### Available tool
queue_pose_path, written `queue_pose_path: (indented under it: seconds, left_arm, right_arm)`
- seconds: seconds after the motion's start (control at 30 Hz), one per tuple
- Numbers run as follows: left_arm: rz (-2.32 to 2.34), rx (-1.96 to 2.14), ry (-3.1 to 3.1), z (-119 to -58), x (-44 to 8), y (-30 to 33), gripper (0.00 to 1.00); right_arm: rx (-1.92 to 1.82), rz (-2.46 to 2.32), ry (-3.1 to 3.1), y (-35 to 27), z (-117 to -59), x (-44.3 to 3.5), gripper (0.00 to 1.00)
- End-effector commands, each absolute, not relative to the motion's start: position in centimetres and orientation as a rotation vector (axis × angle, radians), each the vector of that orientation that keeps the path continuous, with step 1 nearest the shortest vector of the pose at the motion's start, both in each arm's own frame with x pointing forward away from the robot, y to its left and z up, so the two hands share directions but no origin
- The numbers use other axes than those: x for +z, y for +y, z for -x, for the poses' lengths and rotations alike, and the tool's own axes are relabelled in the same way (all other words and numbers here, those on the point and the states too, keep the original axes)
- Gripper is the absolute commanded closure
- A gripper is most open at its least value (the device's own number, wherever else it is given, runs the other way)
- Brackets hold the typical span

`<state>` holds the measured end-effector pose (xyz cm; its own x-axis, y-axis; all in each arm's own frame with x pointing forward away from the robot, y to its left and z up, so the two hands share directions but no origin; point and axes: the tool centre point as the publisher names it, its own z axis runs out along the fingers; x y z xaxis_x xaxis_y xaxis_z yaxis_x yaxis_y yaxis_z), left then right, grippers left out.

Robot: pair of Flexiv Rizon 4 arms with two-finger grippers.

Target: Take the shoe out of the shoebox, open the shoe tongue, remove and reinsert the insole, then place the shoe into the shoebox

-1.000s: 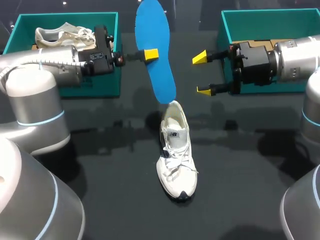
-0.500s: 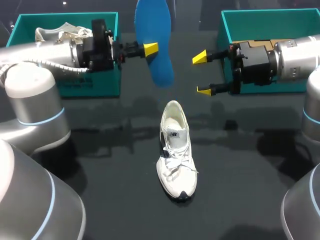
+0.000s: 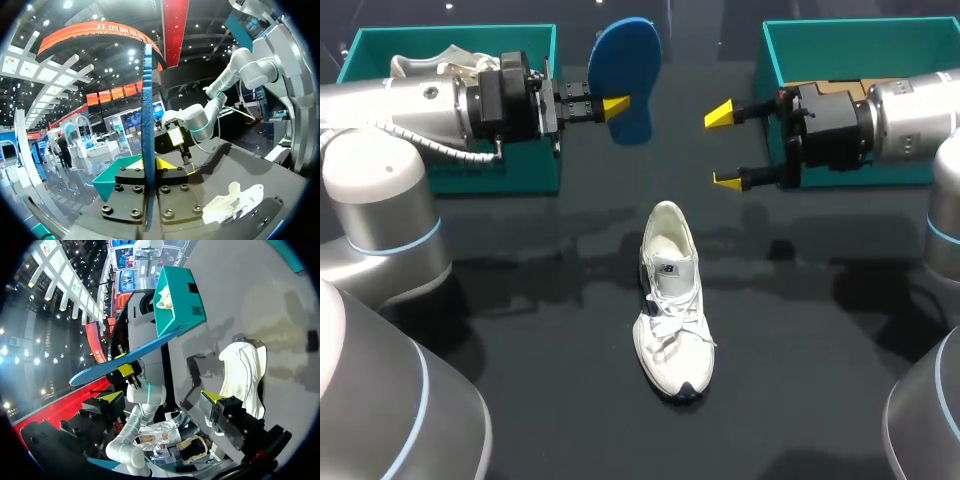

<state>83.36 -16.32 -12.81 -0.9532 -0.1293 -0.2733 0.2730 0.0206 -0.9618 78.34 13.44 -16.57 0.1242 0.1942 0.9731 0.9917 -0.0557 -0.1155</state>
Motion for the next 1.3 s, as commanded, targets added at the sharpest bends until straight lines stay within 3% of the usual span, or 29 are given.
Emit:
queue_pose_path:
  seconds: [0.03, 0.2, 0.87, 1.3]
  left_arm:
    - [-0.144, -2.009, 2.015, -83.2, -12.9, -16.3, 1.0]
    - [-0.144, -2.009, 2.015, -83.2, -12.9, -16.3, 1.0]
    - [-0.867, -1.556, 1.707, -82.2, -14.8, -15.7, 1.0]
    - [-0.995, -1.309, 1.509, -83.2, -16.0, -17.3, 1.0]
  right_arm:
    - [-1.049, 1.444, -1.24, 13.6, -78.4, -16.6, 0.0]
    - [-1.049, 1.444, -1.24, 13.6, -78.4, -16.6, 0.0]
    - [-1.049, 1.444, -1.24, 13.6, -78.4, -16.6, 0.0]
    - [-1.049, 1.433, -1.26, 13.9, -78.4, -16.3, 0.0]
